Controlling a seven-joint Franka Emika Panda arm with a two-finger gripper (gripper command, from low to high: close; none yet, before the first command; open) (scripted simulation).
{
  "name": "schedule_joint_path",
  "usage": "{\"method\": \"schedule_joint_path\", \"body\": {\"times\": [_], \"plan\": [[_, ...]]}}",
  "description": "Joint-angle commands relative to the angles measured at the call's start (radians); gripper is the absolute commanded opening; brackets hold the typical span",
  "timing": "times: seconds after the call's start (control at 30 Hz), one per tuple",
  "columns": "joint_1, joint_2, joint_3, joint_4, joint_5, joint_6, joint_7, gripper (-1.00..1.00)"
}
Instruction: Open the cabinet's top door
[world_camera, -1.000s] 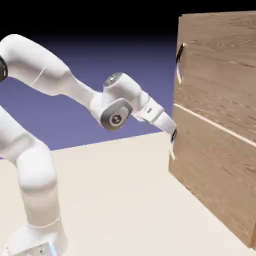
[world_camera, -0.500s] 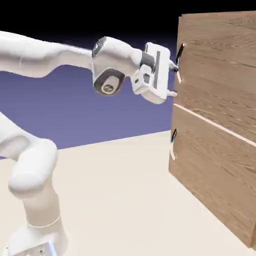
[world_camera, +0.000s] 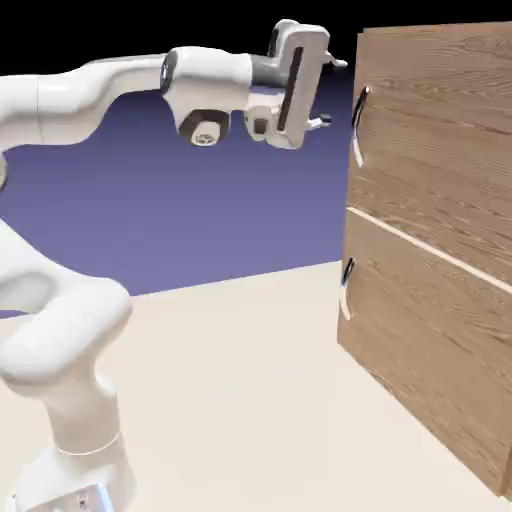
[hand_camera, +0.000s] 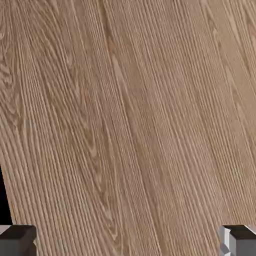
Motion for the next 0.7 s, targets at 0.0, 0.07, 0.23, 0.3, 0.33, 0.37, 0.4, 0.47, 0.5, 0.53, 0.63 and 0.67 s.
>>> {"method": "schedule_joint_path", "body": {"times": [0.0, 0.07, 0.23, 0.3, 0.33, 0.37, 0.4, 0.47, 0.5, 0.53, 0.63, 0.67], "plan": [[-0.023, -0.01, 0.024, 0.015, 0.044, -0.001, 0.037, 0.0], [-0.07, -0.03, 0.073, 0.046, 0.131, -0.002, 0.111, 0.0], [-0.187, -0.081, 0.195, 0.123, 0.348, -0.004, 0.295, 0.0], [-0.234, -0.101, 0.244, 0.153, 0.435, -0.005, 0.369, 0.0], [-0.258, -0.111, 0.269, 0.169, 0.479, -0.006, 0.406, 0.0], [-0.281, -0.122, 0.293, 0.184, 0.522, -0.006, 0.443, 0.0], [-0.305, -0.132, 0.317, 0.2, 0.566, -0.007, 0.48, 0.0], [-0.351, -0.152, 0.366, 0.23, 0.653, -0.008, 0.553, 0.0], [-0.375, -0.162, 0.391, 0.246, 0.696, -0.009, 0.59, 0.0], [-0.398, -0.172, 0.415, 0.261, 0.74, -0.009, 0.627, 0.0], [-0.462, -0.2, 0.482, 0.303, 0.858, -0.011, 0.728, 0.0], [-0.462, -0.2, 0.482, 0.303, 0.858, -0.011, 0.728, 0.0]]}}
